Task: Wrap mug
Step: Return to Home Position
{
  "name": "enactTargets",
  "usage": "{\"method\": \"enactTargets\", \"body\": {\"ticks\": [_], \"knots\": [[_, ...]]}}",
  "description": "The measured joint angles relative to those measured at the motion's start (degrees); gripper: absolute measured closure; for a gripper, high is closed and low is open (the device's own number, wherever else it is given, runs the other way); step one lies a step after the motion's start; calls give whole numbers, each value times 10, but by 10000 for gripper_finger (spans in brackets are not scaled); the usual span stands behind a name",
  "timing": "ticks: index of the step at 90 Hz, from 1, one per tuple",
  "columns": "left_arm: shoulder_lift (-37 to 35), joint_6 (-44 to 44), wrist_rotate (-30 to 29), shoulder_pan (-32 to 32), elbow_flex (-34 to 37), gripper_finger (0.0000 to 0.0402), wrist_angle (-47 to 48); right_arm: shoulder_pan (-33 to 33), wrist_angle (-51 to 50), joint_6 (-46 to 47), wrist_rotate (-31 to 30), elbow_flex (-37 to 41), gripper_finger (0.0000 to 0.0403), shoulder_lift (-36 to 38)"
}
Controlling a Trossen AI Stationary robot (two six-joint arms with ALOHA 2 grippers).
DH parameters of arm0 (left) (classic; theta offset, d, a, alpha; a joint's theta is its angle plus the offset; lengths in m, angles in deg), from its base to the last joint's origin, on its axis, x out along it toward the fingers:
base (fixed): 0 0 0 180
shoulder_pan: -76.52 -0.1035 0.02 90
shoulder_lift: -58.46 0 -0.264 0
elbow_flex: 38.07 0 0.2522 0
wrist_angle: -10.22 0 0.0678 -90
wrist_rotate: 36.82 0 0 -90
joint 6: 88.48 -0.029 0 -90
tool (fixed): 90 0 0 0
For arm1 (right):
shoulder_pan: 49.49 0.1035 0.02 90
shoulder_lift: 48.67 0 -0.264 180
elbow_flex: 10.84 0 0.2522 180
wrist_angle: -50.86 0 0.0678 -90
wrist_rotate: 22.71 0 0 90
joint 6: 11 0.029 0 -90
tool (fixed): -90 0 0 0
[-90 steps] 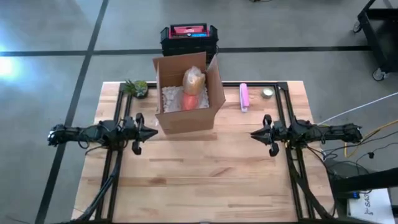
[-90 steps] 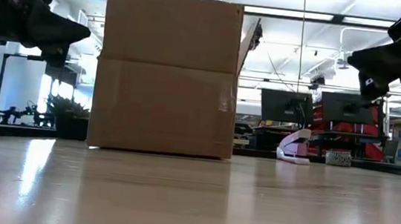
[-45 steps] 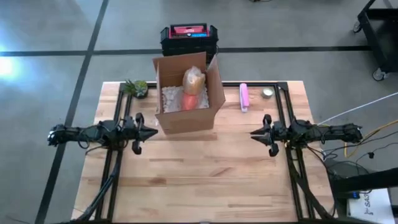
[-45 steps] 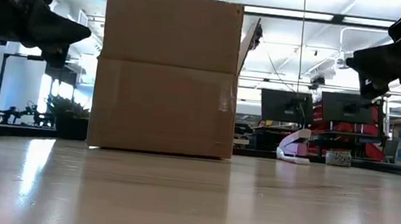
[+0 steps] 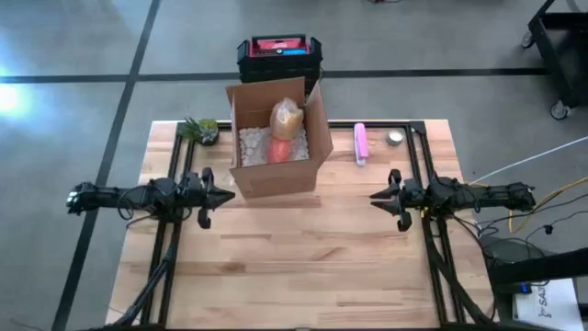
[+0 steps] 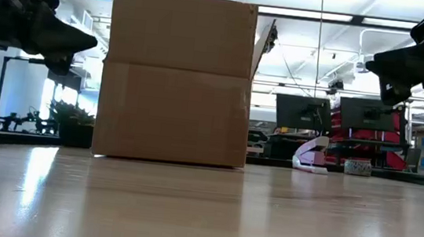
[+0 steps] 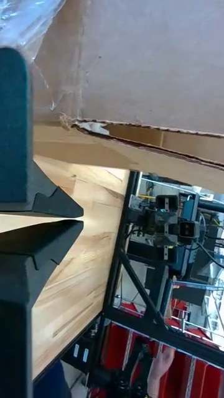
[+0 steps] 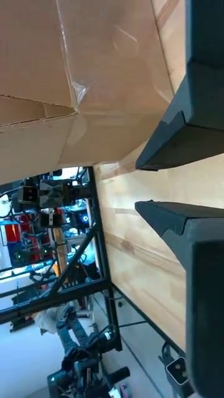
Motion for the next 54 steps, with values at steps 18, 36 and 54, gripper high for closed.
{"method": "enactTargets", "body": {"ticks": [18,36,54], "knots": [[19,0,0,0,0,395,-2,0,0,0,0,0,349,0],[40,0,0,0,0,395,-2,0,0,0,0,0,364,0],[62,0,1,0,0,395,-2,0,1,0,0,0,370,0]]}}
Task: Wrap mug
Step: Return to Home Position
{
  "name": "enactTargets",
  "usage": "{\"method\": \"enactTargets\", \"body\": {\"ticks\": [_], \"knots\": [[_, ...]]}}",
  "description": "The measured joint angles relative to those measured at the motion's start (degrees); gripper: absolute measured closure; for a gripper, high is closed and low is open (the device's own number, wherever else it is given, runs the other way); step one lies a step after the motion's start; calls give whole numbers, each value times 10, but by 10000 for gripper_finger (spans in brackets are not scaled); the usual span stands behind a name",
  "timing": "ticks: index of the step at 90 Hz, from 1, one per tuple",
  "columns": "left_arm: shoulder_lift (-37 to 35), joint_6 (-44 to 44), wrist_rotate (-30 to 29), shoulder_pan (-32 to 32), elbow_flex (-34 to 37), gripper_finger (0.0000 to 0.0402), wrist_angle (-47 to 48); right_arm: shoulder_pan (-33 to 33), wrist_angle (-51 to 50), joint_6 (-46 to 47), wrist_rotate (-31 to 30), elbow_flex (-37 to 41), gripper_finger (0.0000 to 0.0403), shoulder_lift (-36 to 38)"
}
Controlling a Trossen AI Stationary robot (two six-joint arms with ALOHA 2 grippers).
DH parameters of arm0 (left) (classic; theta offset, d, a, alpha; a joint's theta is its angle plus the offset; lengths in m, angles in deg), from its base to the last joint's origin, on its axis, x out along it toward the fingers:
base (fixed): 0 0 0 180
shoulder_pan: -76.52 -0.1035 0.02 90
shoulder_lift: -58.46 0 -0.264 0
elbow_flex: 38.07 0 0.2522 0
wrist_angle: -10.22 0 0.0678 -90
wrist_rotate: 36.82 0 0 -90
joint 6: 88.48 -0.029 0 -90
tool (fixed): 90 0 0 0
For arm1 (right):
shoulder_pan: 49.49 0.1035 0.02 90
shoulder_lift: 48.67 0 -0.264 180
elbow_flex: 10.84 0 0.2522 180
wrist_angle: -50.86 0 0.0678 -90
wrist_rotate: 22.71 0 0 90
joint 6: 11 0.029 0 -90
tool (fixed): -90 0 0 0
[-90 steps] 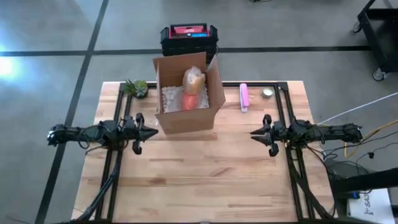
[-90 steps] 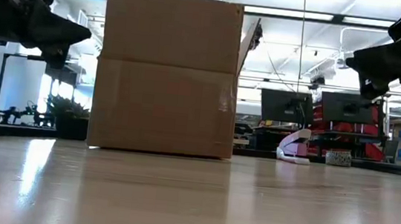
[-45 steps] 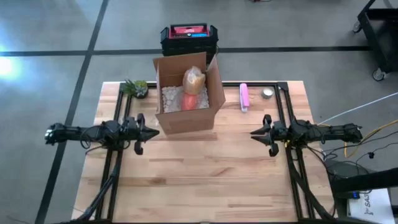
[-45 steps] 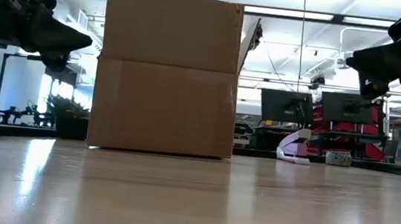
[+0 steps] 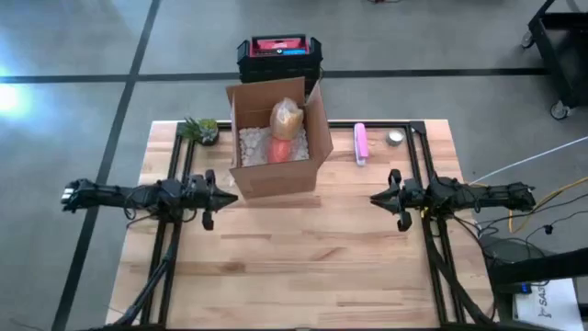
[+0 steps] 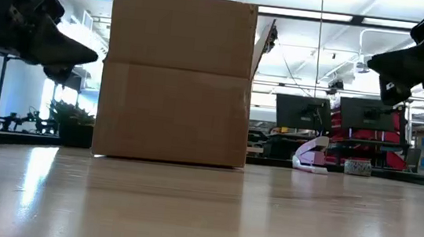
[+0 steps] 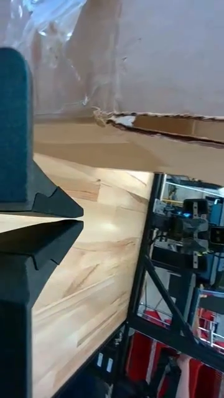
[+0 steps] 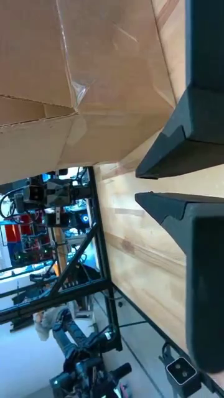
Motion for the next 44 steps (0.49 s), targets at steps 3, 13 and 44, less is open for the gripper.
{"method": "enactTargets", "body": {"ticks": [3,13,44], "knots": [[4,0,0,0,0,395,0,0,0,0,0,0,370,0],[15,0,0,0,0,395,0,0,0,0,0,0,366,0],[42,0,0,0,0,395,0,0,0,0,0,0,343,0]]}}
